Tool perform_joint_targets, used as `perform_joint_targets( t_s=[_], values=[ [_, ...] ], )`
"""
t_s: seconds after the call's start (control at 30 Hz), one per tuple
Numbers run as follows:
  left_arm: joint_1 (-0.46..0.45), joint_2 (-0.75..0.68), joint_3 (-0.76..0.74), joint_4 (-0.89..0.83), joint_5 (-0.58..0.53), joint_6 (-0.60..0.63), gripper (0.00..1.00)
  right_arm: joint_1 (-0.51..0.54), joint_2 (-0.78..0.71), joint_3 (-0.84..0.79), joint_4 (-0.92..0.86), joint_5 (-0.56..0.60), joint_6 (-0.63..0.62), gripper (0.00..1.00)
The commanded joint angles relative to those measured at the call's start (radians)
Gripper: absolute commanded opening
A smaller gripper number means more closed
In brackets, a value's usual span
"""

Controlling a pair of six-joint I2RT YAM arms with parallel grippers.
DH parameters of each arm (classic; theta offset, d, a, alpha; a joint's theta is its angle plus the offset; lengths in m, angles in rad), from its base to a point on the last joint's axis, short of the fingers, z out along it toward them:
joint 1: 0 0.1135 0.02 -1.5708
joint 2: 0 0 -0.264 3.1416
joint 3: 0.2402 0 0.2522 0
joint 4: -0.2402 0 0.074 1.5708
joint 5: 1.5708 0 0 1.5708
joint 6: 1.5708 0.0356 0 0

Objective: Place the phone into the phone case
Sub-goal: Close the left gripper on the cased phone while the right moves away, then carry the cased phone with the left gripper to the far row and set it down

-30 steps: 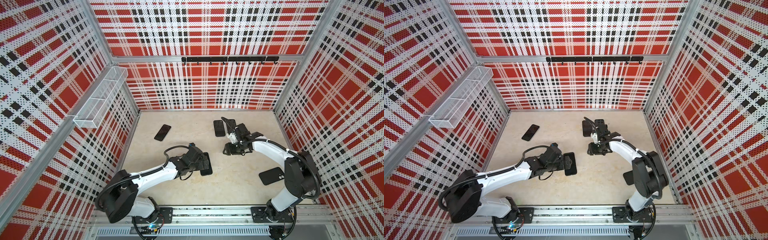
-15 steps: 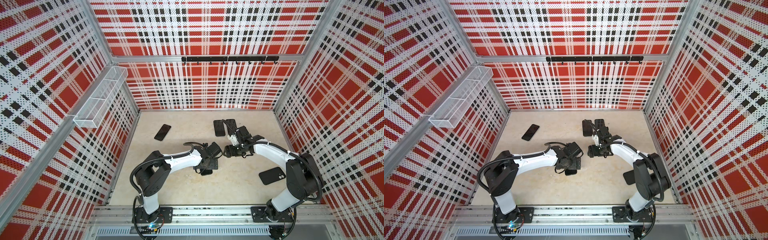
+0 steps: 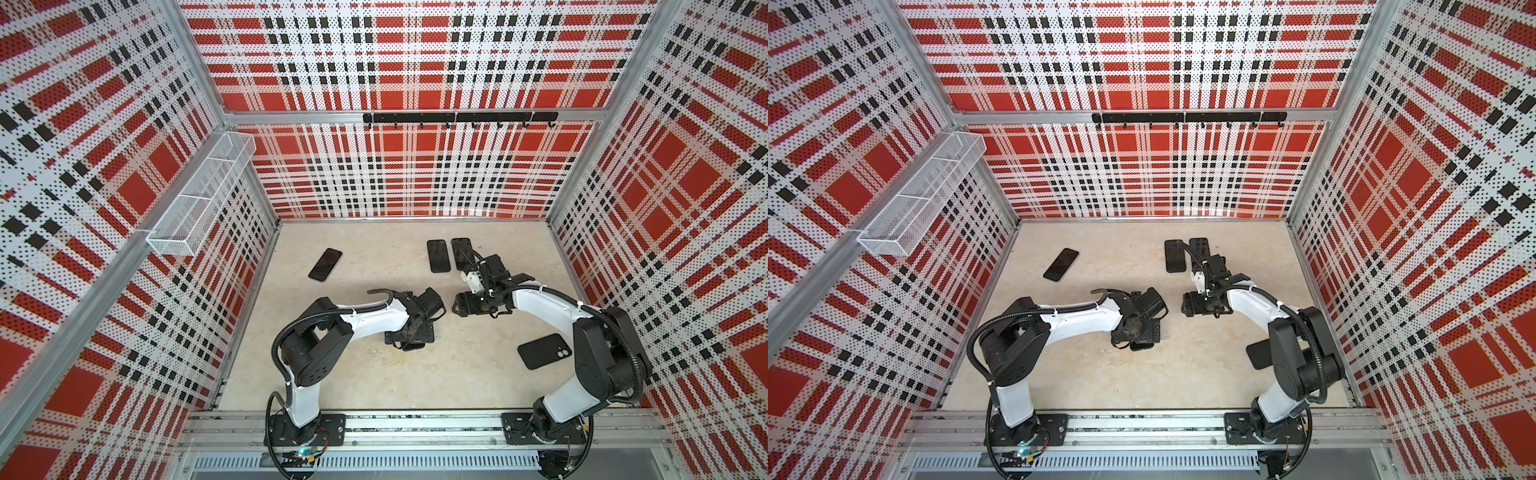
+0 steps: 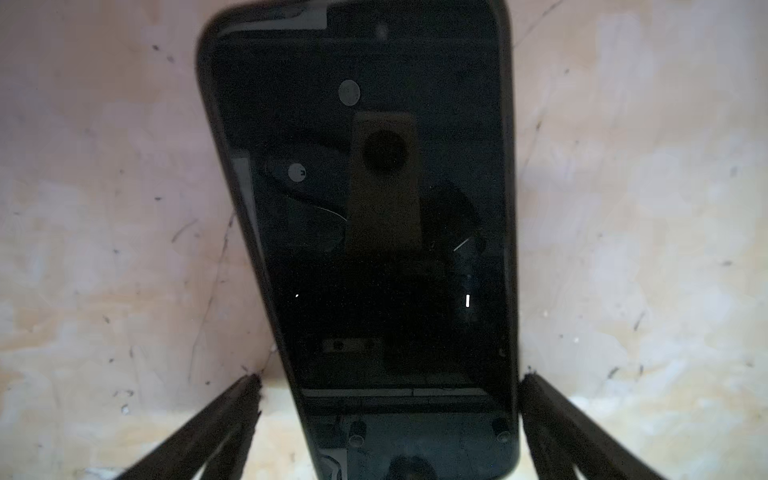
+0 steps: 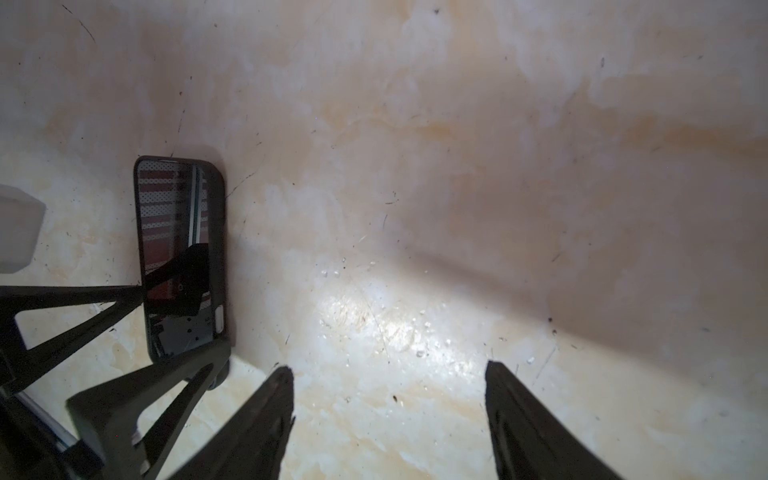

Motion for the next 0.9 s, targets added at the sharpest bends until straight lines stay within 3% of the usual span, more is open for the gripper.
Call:
perform_joint_targets(
  t_s=[0.0,0.2,0.43,0.7,0.87],
  values=[
    [0.013,0.035,0.010,0.021,-0.002,0.000,0.93,-0.003,-0.027,-0.014,0.024,-0.014,-0.019,0.75],
    [0.038,0.037,0.023,0.031,-0.009,0.041,0.76,-0.005,-0.038,-0.016,0.018,-0.005,-0.022,0.75],
    [0.095,0.056,0.108,0.039,-0.022,0.123,0.75,-0.006,-0.058,-0.022,0.008,-0.003,-0.016,0.75],
    [0.227,0.191,0.374,0.056,-0.095,0.292,0.72,-0.006,-0.096,-0.036,-0.006,0.010,-0.001,0.75],
    [0.290,0.364,0.652,0.056,-0.086,0.348,0.70,-0.006,-0.133,-0.061,-0.017,0.026,0.016,0.75]
  ],
)
